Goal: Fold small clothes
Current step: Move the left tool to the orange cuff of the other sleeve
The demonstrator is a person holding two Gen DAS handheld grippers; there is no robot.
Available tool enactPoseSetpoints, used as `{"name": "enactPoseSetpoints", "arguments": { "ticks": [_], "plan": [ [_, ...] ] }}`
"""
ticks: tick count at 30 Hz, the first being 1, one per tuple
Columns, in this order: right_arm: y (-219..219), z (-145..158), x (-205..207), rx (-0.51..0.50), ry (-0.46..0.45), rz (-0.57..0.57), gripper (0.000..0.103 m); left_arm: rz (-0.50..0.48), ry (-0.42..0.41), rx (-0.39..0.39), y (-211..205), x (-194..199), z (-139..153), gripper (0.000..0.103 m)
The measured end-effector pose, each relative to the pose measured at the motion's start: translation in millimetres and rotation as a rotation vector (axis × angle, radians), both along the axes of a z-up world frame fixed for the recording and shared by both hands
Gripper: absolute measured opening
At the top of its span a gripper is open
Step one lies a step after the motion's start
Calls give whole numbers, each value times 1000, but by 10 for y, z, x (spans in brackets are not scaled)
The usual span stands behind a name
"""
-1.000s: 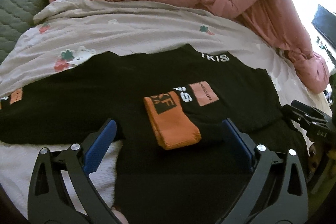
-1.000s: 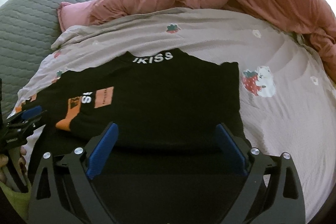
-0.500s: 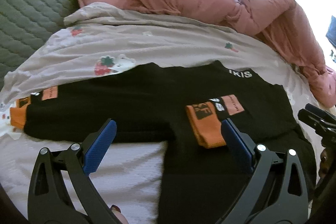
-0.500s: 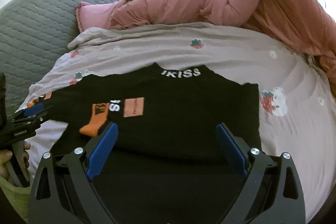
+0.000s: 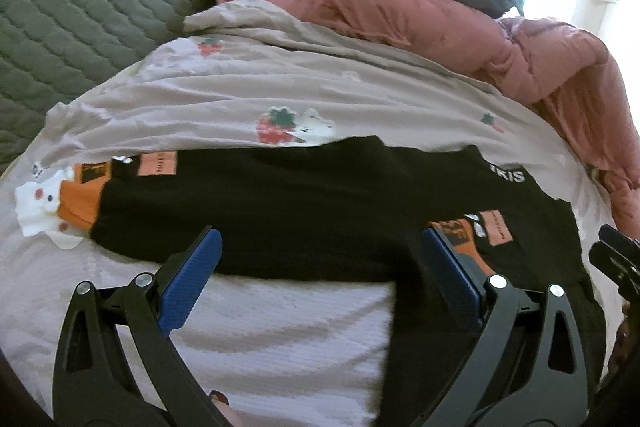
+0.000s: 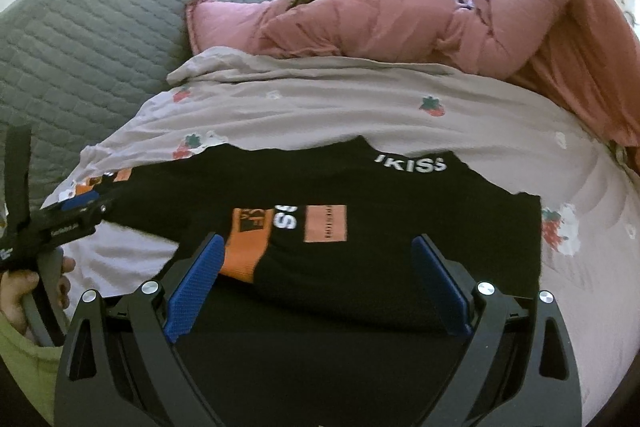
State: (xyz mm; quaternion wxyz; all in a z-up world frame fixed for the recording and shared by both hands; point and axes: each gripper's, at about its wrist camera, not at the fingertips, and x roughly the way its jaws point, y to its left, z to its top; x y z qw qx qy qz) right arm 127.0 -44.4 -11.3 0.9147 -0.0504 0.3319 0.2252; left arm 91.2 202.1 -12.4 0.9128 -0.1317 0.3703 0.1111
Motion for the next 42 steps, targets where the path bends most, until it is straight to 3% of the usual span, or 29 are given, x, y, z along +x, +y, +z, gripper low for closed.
{"name": "enactPoseSetpoints", "arguments": {
  "ticks": [13,32,42],
  "plan": [
    [456,28,5,-28,-10,84,94,121,16,65,374,-53,-13,93],
    [1190,42,45,-39,-33,218,94,289,21,-11,1013,-210,-59,93],
    [1444,-75,25,-34,-29,271,94,364,64,-75,1264,-244,-207,93]
  ]
}}
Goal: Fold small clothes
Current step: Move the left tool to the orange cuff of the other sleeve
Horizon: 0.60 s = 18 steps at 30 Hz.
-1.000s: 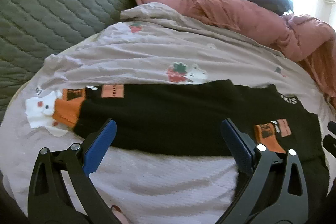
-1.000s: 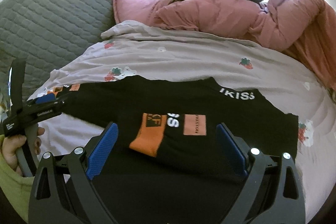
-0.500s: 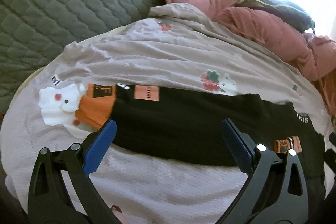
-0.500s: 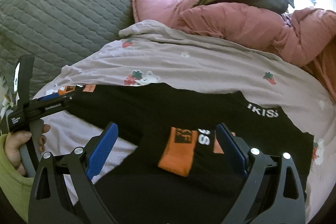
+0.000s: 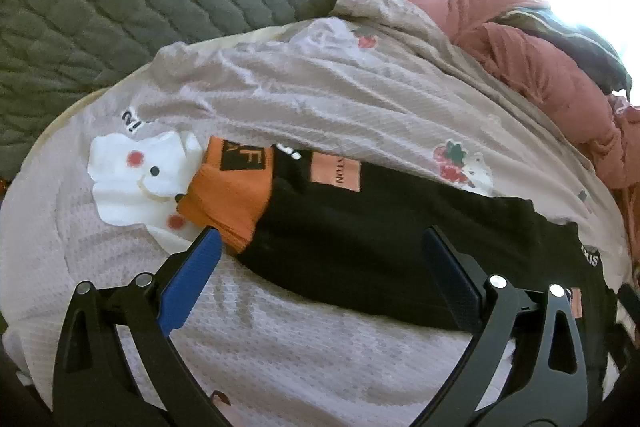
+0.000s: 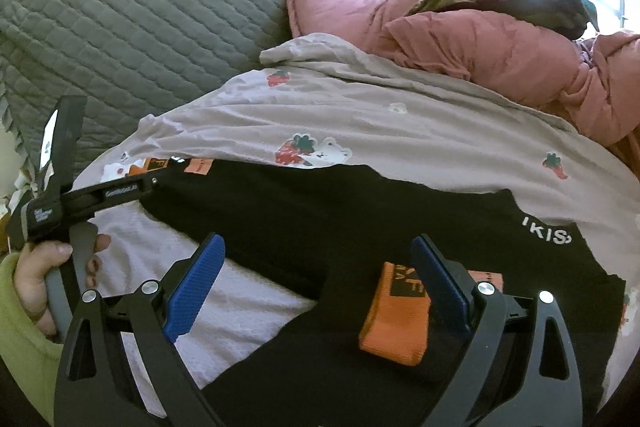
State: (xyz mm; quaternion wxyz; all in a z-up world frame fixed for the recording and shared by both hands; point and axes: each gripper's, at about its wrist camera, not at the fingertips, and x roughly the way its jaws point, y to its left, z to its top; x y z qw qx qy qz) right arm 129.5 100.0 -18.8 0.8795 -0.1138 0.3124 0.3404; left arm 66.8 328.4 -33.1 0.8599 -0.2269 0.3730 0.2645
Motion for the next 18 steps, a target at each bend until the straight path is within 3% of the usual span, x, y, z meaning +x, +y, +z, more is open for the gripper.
{"name": "enactPoseSetpoints", "arguments": {
  "ticks": [8,12,15,18],
  "plan": [
    [-80,-243,25,3,58,-27,94,49,-26,-106,205,-60,-129,93],
    [-129,-373,48,0,91,-43,94,114,-77,-127,341,-113,-142,93],
    [-131,-442,60,-1,107,-44,94,167,-116,-147,473,-132,-167,80],
    [-138,-470,57,3,116,-43,94,199,-114,-157,548,-98,-239,58]
  ]
}}
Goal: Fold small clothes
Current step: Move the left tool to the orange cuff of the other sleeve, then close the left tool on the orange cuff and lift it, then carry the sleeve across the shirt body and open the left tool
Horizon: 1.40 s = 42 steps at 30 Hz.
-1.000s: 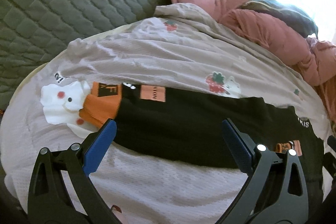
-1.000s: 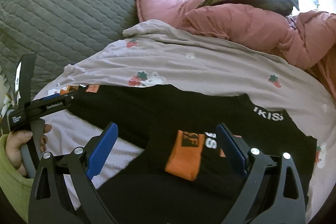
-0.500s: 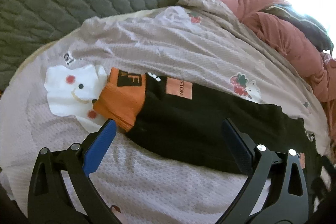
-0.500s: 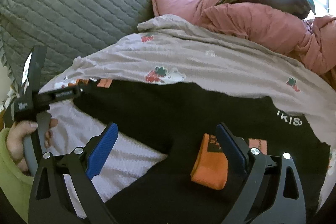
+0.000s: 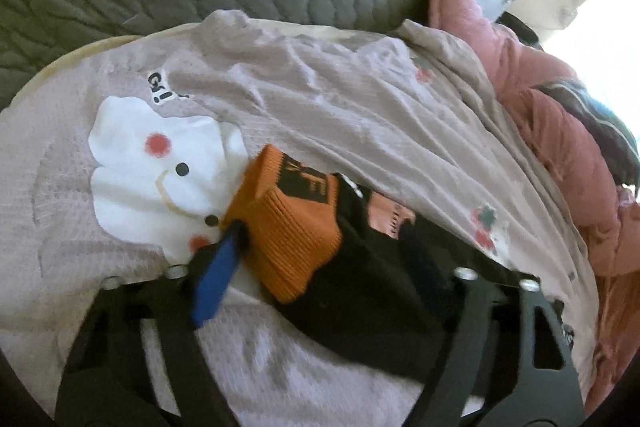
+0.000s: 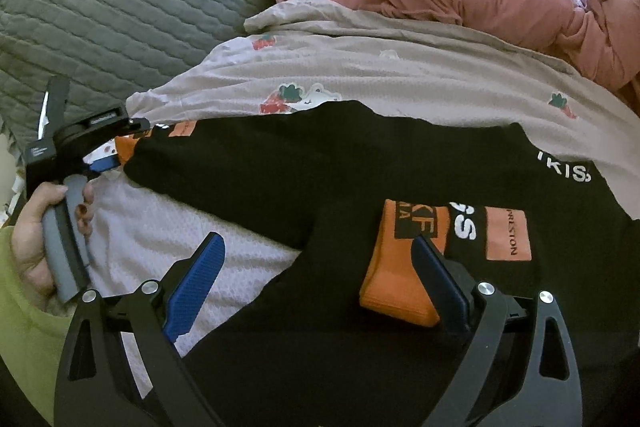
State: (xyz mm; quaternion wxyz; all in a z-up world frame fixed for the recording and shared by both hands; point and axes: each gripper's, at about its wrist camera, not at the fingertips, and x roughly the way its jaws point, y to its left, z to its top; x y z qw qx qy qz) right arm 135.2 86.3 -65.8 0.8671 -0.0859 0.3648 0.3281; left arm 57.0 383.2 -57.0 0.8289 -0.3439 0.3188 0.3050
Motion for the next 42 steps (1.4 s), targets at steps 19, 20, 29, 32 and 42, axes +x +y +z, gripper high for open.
{"name": "enactPoseSetpoints", "arguments": {
  "ticks": [19,20,29,32,42],
  "plan": [
    [-395,7,14,70,39,-65,94,-266,-241,163,-685,-71,581,7],
    [-433,14,16,73,39,-71,94,-302,-273,155,-779,-74,627,7],
    [-1046,107,93,122,28,-193,94,-547,-321,208,-1607,139,783,7],
    [-1303,108,131,149,39,-244,94,-609,-304,219,-1846,201,741,7],
    [-1784,95,212,216,72,-350,94,-739,-247,231,-2292,291,599,12]
  ]
}}
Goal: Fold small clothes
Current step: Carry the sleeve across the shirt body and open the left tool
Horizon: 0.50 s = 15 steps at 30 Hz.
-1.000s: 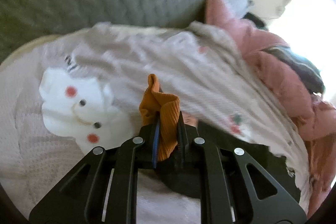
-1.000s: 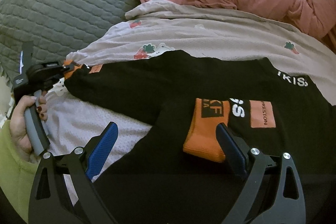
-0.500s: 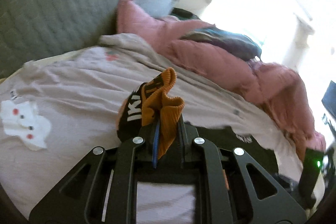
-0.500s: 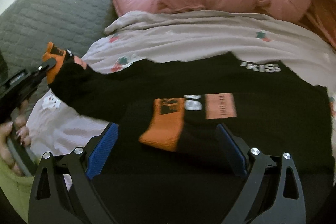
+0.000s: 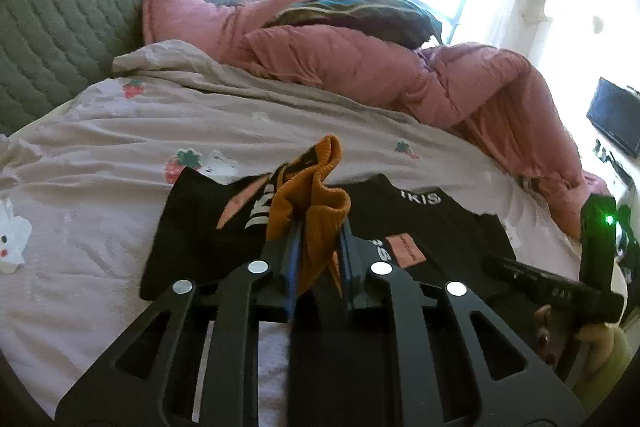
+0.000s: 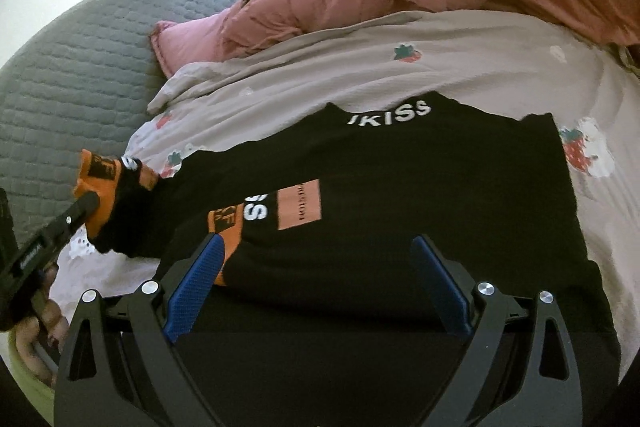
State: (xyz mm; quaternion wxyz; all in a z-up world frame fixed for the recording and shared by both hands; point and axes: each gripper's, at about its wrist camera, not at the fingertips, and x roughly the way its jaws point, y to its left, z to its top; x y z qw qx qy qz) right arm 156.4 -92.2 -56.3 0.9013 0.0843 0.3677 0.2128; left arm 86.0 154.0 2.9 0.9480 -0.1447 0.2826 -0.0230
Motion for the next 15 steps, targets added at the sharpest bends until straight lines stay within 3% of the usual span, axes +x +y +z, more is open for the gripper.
{"name": "enactPoseSetpoints", "arguments": {
  "ticks": [8,15],
  "plan": [
    [-8,-12,-9,7,12,-1,94,-93,-45,-15,-127,-66,47,43],
    [326,-49,-96,-1,34,90,94,85,-5,10,248,-25,-43,56]
  ]
}}
